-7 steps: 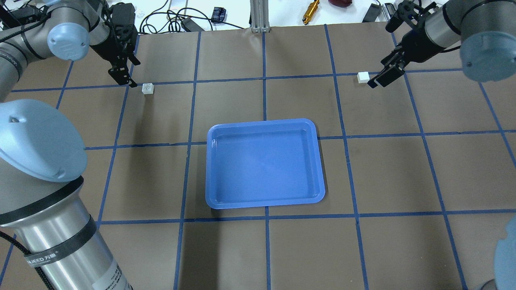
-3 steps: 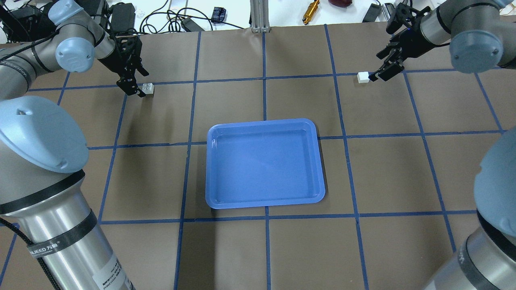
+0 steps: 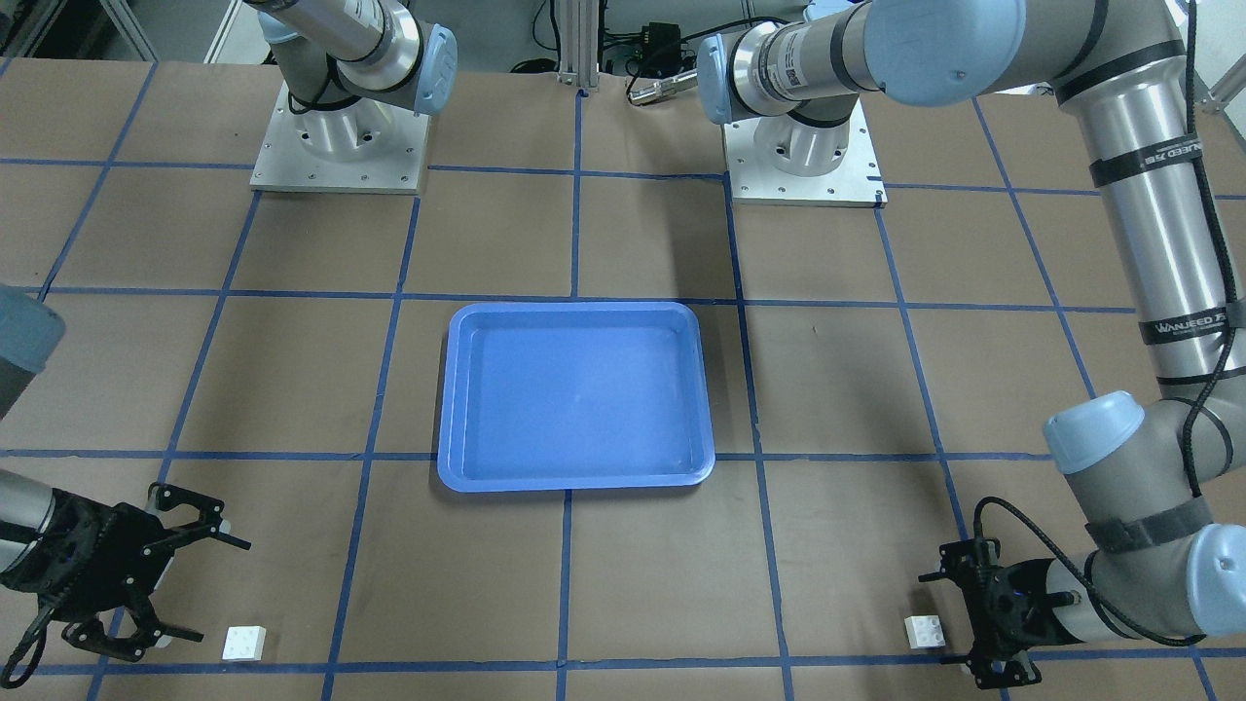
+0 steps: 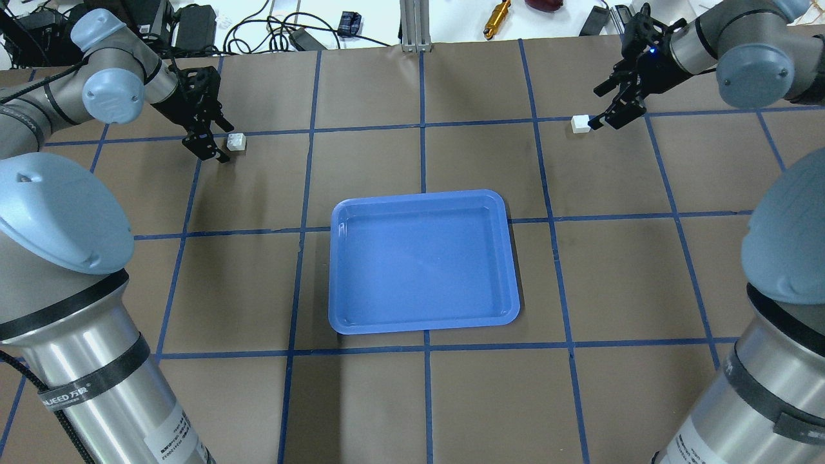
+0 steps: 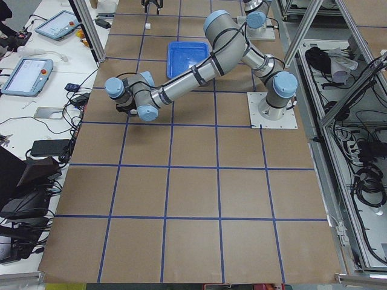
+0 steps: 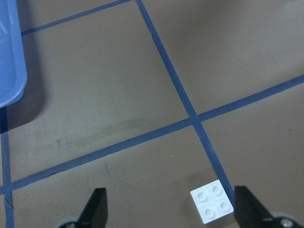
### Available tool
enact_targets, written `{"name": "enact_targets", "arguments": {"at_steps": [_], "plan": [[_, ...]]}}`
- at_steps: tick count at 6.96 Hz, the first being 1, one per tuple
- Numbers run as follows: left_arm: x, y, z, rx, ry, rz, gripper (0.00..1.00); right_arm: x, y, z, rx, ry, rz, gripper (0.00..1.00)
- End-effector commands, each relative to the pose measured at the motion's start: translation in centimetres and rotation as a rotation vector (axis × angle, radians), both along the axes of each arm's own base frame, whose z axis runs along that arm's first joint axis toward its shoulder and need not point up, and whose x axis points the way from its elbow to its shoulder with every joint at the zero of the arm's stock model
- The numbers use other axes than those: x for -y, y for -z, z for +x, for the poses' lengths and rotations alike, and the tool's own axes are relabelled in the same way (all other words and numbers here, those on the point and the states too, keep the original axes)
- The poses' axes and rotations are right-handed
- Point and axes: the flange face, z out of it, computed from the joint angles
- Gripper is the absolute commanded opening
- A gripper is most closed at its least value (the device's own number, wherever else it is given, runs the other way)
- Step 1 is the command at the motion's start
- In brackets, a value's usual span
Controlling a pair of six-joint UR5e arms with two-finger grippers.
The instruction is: Assemble white blocks and place on blue tray
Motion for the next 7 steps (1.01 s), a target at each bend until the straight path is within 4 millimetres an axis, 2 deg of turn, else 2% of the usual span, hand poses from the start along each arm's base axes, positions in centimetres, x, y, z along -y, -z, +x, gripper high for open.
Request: {"name": "enact_targets", "arguments": {"at_steps": [1, 2, 3, 6, 7], "plan": [[0.0, 0.1, -0.1, -0.014, -0.001, -0.005, 0.78, 2.2, 2.0, -1.4, 0.063, -0.096, 0.011, 0.92], [0.0, -0.1, -0.1, -0.013, 0.0, -0.008, 0.72, 3.2, 3.1, -2.1, 0.098, -0.13, 0.001, 0.93], [0.2, -0.1, 0.0, -0.011, 0.0, -0.022, 0.56, 4.1, 2.4, -2.4, 0.101, -0.157, -0.013, 0.92], [0.3, -0.9, -0.3, -0.017, 0.001, -0.046, 0.0, 6.3, 5.7, -3.9, 0.108, -0.255, -0.069, 0.91], [0.3, -1.5, -0.3, -0.018, 0.001, -0.054, 0.0, 6.3, 6.2, -3.7, 0.124, -0.289, -0.095, 0.91]]}}
